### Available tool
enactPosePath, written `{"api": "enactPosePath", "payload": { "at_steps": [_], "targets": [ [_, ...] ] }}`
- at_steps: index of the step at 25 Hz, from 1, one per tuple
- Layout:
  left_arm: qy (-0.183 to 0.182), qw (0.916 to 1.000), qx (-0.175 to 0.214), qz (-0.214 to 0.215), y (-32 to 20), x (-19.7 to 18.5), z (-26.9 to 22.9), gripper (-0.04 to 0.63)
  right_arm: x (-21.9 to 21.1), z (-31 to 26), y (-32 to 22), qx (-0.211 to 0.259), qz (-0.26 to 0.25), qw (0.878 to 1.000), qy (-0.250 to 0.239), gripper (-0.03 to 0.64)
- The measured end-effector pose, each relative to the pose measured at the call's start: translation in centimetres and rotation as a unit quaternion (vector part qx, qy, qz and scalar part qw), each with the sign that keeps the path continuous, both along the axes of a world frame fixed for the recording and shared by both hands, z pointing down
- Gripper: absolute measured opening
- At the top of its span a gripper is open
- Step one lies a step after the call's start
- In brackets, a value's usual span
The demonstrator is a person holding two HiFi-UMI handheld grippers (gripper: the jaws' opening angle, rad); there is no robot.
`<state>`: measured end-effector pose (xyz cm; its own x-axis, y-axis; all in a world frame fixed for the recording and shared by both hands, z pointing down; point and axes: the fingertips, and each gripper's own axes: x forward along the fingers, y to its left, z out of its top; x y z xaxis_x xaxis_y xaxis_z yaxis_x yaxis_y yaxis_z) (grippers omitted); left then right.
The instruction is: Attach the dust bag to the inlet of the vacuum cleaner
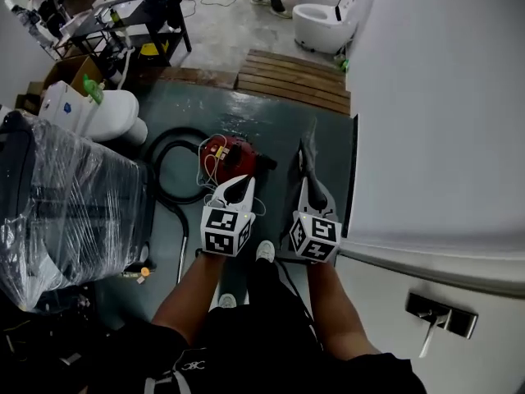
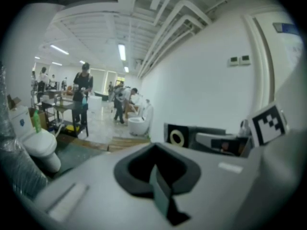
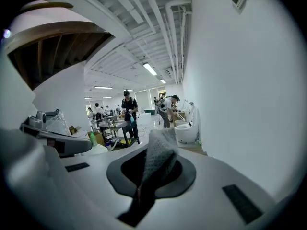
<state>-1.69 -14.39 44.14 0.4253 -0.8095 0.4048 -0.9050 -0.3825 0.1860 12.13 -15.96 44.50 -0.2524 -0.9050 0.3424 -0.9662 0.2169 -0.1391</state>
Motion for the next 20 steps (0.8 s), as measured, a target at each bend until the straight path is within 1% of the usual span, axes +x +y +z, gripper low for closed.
{"api": "enactPosePath", "payload": {
  "at_steps": [6, 11, 16, 20],
  "targets": [
    [-0.009, 0.9992, -0.034, -0.019, -4.7, 0.4, 5.5, -0.005, 1.4, 6.8, -4.9, -0.043, 0.000, 0.999, -0.001, 0.006],
    [-0.007, 0.9986, -0.046, -0.023, -7.4, 1.5, 9.6, -0.005, 1.6, 12.6, -8.1, -0.067, -0.002, 0.998, 0.004, 0.006],
    [-0.006, 0.9980, -0.061, -0.017, -8.5, 1.6, 14.7, -0.004, 1.1, 18.6, -9.7, -0.083, -0.003, 0.997, 0.001, 0.005],
    [0.000, 0.9968, -0.077, -0.022, -9.0, 0.7, 19.2, -0.005, 0.9, 24.1, -10.0, -0.106, 0.012, 0.994, 0.000, 0.005]
  ]
}}
